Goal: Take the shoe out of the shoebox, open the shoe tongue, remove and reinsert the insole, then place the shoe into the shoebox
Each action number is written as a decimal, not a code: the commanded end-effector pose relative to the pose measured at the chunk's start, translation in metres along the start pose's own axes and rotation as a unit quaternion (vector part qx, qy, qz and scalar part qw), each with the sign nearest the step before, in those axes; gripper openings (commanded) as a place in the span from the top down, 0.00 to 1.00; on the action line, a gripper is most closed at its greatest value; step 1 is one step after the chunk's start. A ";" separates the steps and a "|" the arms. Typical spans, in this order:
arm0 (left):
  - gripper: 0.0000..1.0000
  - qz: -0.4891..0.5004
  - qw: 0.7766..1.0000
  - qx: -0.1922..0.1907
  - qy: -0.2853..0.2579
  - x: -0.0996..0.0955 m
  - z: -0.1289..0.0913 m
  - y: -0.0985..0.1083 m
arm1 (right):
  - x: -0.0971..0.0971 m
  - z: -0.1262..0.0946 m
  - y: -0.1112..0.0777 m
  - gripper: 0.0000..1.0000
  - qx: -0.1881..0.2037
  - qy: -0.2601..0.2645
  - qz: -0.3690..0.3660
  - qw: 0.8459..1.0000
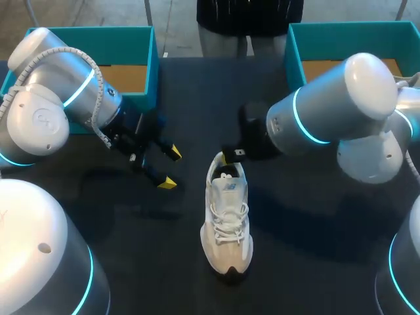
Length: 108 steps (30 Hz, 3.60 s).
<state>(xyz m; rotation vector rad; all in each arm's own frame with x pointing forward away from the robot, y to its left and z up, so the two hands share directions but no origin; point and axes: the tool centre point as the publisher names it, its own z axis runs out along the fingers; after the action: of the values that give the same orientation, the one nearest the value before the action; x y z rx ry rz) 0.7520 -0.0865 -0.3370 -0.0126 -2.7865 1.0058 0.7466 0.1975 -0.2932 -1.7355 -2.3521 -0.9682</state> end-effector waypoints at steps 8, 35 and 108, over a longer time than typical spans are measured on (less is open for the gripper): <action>0.00 0.002 1.000 0.007 0.006 0.002 -0.008 -0.001 | -0.011 0.008 -0.005 1.00 -0.012 -0.009 0.029 0.999; 0.00 0.026 0.999 -0.006 -0.039 0.010 -0.067 -0.005 | -0.013 0.059 -0.015 1.00 0.035 -0.149 0.092 0.984; 0.00 -0.028 0.989 -0.041 -0.136 -0.025 -0.142 0.035 | -0.029 0.041 -0.059 1.00 0.325 -0.236 0.159 0.902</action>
<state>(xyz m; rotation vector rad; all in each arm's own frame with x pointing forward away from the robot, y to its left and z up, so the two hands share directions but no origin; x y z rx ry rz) 0.7996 0.0287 -0.2559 0.2060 -3.0506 0.9449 0.7197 0.1853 -0.3567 -2.0821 -2.1335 0.2993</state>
